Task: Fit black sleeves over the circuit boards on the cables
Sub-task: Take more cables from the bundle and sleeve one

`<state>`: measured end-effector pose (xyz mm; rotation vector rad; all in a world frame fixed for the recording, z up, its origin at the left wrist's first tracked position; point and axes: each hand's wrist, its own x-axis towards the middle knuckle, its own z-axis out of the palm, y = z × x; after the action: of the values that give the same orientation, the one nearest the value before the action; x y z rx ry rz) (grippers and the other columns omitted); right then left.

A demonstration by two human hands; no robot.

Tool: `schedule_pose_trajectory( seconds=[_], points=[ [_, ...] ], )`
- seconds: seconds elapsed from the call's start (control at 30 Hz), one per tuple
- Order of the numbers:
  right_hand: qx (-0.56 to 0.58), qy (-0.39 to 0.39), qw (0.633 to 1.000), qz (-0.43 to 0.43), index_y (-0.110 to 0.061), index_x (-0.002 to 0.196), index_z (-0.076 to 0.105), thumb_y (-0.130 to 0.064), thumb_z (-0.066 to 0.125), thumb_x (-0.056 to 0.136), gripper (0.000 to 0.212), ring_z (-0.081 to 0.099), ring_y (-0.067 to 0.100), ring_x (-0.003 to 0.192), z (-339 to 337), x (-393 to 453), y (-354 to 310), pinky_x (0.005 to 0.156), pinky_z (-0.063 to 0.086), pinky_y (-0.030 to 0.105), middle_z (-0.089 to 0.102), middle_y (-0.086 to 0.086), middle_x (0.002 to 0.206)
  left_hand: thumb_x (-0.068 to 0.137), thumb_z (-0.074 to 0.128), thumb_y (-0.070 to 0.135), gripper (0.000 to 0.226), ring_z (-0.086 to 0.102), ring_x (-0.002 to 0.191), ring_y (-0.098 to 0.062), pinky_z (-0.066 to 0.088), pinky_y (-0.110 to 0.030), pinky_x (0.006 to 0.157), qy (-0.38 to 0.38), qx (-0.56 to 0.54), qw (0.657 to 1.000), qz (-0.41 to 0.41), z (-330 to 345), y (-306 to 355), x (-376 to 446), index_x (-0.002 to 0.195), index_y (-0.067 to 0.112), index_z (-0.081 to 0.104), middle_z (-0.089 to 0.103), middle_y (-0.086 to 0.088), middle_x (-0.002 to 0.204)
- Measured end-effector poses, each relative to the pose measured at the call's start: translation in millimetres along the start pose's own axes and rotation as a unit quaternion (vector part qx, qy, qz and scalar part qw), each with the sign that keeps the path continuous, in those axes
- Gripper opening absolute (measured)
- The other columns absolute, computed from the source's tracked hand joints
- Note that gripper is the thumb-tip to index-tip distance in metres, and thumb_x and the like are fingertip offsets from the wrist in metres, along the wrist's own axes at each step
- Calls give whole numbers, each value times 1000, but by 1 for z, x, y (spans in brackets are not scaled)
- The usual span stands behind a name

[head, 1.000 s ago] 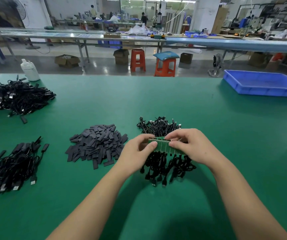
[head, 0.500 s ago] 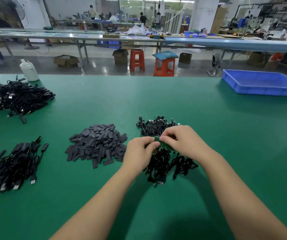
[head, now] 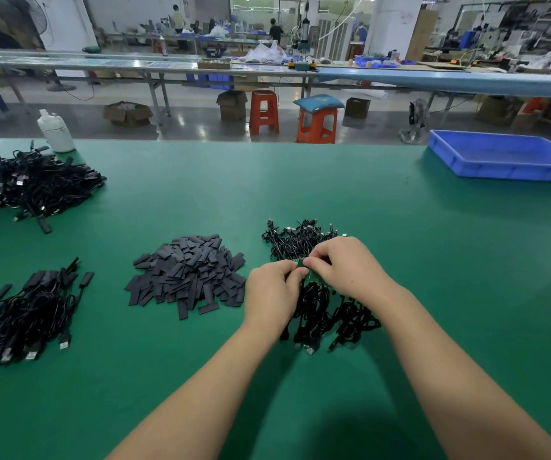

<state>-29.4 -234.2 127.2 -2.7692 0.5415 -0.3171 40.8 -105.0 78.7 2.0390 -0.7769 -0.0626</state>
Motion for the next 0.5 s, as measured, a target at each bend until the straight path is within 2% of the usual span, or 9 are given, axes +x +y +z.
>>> schedule_pose_trajectory(
  seconds=[0.13, 0.23, 0.3, 0.37, 0.5],
  points=[
    [-25, 3, 999, 21, -26, 92, 74, -39, 56, 97, 22, 56, 16, 72, 5, 1, 0, 63, 39, 28, 60, -10, 68, 94, 62, 33, 31, 58, 61, -22, 48, -38, 62, 19, 8, 1000, 11, 4, -4, -1, 71, 12, 66, 63, -2, 59],
    [-44, 0, 999, 32, -33, 92, 70, -42, 55, 99, 19, 54, 9, 70, -1, 0, 9, 62, 37, 27, 54, -17, 68, 94, 62, 29, 29, 62, 54, -5, 49, -23, 57, 26, -82, 995, -48, -3, -14, 5, 69, 16, 67, 69, 5, 63],
    [-26, -66, 997, 21, -34, 85, 66, -41, 56, 99, 19, 55, 3, 67, -12, -2, 19, 63, 40, 28, 59, -17, 67, 95, 64, 22, 21, 71, 63, -13, 56, -27, 62, -8, -212, 971, -110, -13, -24, 10, 77, 12, 71, 74, 0, 73],
    [3, -170, 985, -4, -35, 76, 62, -39, 59, 98, 23, 58, 2, 67, -26, -3, 27, 64, 43, 27, 64, -14, 70, 94, 65, 18, 16, 73, 68, -20, 57, -28, 59, -46, -306, 939, -147, -25, -33, 12, 84, 8, 72, 75, -7, 82],
    [32, -265, 964, -17, -35, 75, 64, -38, 61, 97, 22, 56, 0, 63, -39, 9, 39, 66, 46, 26, 65, -19, 68, 91, 69, 19, 13, 74, 74, -24, 53, -23, 54, -56, -333, 925, -173, -38, -50, 11, 85, 8, 74, 72, -3, 80]
  ],
)
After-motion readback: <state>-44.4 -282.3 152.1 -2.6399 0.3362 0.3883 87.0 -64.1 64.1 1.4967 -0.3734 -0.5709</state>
